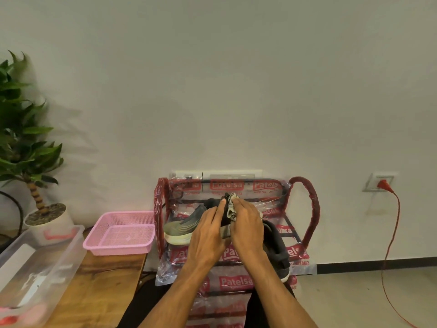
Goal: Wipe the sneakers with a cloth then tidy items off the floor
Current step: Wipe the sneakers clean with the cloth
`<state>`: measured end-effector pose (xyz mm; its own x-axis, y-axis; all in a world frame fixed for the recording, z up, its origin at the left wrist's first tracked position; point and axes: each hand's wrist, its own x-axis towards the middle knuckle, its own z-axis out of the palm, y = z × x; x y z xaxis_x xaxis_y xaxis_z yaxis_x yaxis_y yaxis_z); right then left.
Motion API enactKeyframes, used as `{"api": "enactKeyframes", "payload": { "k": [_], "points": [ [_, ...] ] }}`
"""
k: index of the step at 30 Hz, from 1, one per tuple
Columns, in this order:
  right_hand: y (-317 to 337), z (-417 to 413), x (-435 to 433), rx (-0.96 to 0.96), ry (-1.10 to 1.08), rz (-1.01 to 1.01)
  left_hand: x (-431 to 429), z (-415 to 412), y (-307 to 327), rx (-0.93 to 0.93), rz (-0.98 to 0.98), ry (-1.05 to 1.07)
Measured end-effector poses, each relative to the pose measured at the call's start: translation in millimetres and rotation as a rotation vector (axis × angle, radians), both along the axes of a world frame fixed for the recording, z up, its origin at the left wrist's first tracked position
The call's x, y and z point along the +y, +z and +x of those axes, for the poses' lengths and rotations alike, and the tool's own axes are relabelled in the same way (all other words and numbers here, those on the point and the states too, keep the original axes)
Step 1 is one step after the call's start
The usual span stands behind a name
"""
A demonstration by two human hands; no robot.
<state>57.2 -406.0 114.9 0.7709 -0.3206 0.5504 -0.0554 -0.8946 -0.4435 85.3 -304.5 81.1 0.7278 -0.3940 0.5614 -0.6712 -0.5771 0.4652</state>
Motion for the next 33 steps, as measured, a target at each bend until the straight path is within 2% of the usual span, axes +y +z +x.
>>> {"api": "enactKeyframes", "payload": {
  "k": [3, 7, 11, 14, 19, 22, 27, 32, 33],
  "points": [
    [3, 0, 9, -0.021, 0.022, -0.028, 5, -2, -3, -0.003, -0.039, 0.008],
    [0, -13, 9, -0.037, 0.139, -0.241, 7, 3, 0, 0.026, -0.112, 0.038],
    [0, -26, -2, -0.017, 0.321, -0.354, 13, 1, 1, 0.065, -0.113, 0.055],
    [-5, -36, -20, 0.033, 0.44, -0.306, 18, 3, -4, 0.081, -0.043, 0.069],
    [-1, -34, -35, -0.073, 0.185, 0.094, 26, 4, -9, 0.083, 0.032, 0.031],
    [8, -21, -34, -0.045, 0.166, 0.155, 26, 0, -11, 0.044, 0.032, 0.004],
    [-1, -13, 0, 0.073, 0.16, 0.094, 25, 1, -8, 0.057, -0.035, 0.012],
    [-7, -35, 22, -0.022, 0.176, -0.176, 25, 5, -7, 0.028, -0.078, -0.011],
    [-8, -32, 18, -0.026, 0.164, -0.18, 22, 5, -7, 0.019, -0.065, -0.001]
  ]
}}
